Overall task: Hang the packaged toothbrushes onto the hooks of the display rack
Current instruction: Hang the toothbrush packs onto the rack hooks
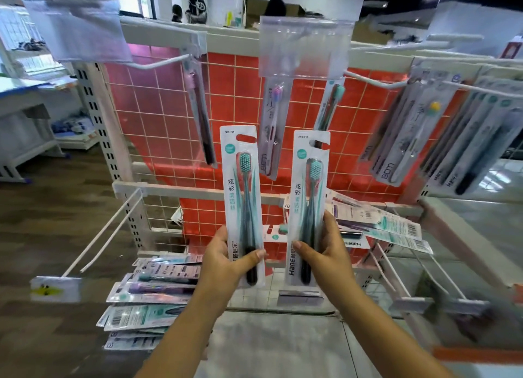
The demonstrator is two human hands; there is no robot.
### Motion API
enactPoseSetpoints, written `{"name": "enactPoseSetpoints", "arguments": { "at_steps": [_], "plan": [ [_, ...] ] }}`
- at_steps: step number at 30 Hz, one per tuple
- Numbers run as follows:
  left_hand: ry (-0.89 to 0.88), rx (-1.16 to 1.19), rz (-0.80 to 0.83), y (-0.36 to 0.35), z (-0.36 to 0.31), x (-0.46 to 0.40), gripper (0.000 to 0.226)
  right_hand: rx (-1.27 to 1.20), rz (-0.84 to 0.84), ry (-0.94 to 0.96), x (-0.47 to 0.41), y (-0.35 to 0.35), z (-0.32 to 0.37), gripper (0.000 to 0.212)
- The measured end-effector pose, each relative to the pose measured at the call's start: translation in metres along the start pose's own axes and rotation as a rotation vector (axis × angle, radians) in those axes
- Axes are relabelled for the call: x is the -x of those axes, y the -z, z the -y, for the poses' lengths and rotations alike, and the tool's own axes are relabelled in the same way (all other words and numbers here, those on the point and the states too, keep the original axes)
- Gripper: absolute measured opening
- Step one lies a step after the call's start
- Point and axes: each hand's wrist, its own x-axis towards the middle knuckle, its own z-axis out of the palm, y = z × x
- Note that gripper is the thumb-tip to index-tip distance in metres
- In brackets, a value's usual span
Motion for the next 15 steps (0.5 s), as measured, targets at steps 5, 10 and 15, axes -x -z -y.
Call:
{"name": "enactPoseSetpoints", "arguments": {
  "at_steps": [5,10,15],
  "plan": [
    [-0.033,0.037,-0.021,-0.006,-0.007,-0.01,0.044,0.015,0.02,0.005,-0.011,0.009,0.008,0.052],
    [-0.028,0.071,-0.034,-0.018,-0.006,-0.015,0.05,-0.015,-0.003,0.028,-0.025,0.024,0.02,0.051],
    [0.021,0.081,-0.029,-0.036,-0.001,-0.013,0.043,0.056,-0.051,0.153,-0.04,0.042,0.041,0.044]
  ]
}}
